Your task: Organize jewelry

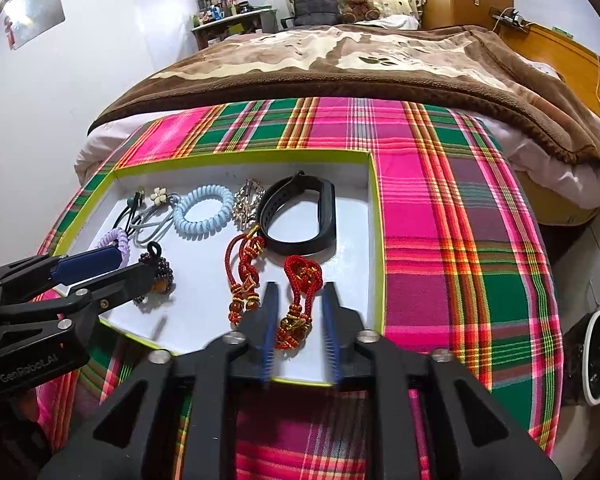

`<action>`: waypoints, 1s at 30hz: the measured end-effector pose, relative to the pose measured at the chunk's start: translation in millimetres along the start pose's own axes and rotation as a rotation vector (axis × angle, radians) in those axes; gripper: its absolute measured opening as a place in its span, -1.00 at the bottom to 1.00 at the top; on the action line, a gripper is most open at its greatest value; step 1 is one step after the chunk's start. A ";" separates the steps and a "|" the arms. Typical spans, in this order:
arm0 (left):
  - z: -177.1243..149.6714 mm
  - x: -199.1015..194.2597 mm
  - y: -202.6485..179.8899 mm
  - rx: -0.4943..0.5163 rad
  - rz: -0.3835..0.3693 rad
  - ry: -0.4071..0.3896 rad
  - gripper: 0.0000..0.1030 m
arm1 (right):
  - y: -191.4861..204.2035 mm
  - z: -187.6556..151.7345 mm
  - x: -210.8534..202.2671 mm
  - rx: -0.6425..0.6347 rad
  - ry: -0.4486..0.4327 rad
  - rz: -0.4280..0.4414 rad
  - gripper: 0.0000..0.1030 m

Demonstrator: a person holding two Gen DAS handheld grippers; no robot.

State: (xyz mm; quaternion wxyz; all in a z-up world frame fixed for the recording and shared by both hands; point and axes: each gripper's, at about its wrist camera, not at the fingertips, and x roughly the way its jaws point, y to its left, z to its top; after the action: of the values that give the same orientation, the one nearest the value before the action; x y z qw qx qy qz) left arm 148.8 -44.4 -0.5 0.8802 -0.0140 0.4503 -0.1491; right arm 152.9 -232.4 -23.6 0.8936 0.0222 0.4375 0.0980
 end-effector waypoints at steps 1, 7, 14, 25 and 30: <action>0.2 -1.2 0.7 -0.002 0.001 -0.004 -0.03 | 0.4 0.2 -0.6 0.001 -0.001 0.001 -0.33; -1.6 -13.8 0.8 -0.006 0.013 -0.028 -0.03 | 2.6 -1.4 -9.9 0.007 -0.022 0.001 -0.33; -12.1 -34.0 4.6 -0.032 0.060 -0.068 -0.02 | 10.3 -9.8 -33.8 0.013 -0.069 -0.012 -0.33; -43.4 -58.6 2.2 -0.046 0.211 -0.114 -0.02 | 31.0 -32.8 -60.6 0.030 -0.128 -0.001 -0.32; -54.1 -72.3 5.3 -0.070 0.212 -0.146 -0.02 | 37.9 -43.4 -69.7 0.027 -0.145 -0.006 -0.32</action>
State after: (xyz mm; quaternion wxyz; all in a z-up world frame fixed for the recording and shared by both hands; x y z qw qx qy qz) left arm 67.3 -13.5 23.5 0.9204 -0.0079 0.3890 -0.0382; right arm 71.2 -210.8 8.6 0.9229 0.0402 0.3728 0.0876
